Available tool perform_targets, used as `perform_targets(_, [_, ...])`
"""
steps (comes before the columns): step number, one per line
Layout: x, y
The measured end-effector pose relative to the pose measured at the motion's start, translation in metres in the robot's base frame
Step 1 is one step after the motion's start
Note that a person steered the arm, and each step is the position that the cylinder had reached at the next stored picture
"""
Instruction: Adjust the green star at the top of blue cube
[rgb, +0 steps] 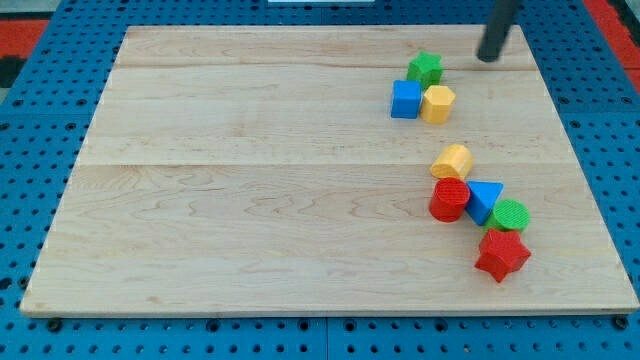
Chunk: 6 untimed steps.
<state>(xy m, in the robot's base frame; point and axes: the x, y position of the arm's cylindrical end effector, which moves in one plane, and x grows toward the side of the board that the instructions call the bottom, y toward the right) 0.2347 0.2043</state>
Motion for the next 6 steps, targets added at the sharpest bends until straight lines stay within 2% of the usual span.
perform_targets(1, [0.019, -0.012])
perform_targets(2, [0.062, -0.045])
perform_targets(3, [0.045, -0.013])
perform_targets(4, [0.004, -0.042])
perform_targets(5, [0.027, -0.098])
perform_targets(6, [0.080, -0.111])
